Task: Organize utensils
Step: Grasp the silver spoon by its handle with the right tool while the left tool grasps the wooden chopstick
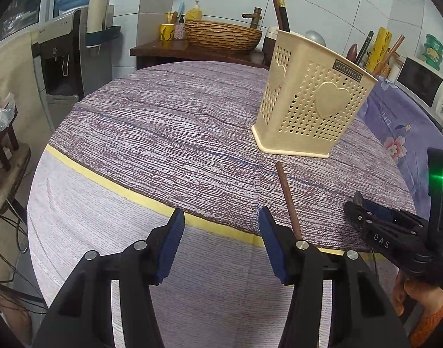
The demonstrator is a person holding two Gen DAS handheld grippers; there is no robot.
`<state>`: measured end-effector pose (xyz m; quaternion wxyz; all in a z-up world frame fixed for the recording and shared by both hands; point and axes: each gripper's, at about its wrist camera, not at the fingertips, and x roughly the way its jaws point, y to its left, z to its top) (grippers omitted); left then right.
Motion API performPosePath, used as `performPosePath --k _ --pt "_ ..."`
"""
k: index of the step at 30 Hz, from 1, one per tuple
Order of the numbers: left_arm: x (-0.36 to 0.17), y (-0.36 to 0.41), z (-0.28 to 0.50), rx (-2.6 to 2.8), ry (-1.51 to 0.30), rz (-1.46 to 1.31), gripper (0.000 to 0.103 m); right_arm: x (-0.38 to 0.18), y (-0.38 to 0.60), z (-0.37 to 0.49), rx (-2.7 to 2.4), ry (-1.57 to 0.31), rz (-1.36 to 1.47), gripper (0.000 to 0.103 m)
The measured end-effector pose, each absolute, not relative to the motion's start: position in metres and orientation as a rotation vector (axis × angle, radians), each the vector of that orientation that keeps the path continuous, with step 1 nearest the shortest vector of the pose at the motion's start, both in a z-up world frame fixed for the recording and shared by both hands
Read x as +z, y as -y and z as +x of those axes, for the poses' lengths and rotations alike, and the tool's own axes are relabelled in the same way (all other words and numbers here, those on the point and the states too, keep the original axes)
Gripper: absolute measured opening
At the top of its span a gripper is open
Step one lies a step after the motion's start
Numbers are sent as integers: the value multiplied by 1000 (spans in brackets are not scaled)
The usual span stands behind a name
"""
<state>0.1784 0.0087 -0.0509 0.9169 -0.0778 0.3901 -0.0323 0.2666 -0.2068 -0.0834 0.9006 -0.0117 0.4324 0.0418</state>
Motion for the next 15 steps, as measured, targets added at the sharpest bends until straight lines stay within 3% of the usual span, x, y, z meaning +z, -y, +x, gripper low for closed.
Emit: performPosePath --k 6,15 --pt "-51 3 180 -87 -811 -136 53 -67 219 261 102 -856 30 38" --pt "-49 21 196 -150 -846 -142 53 7 241 213 131 -678 96 38"
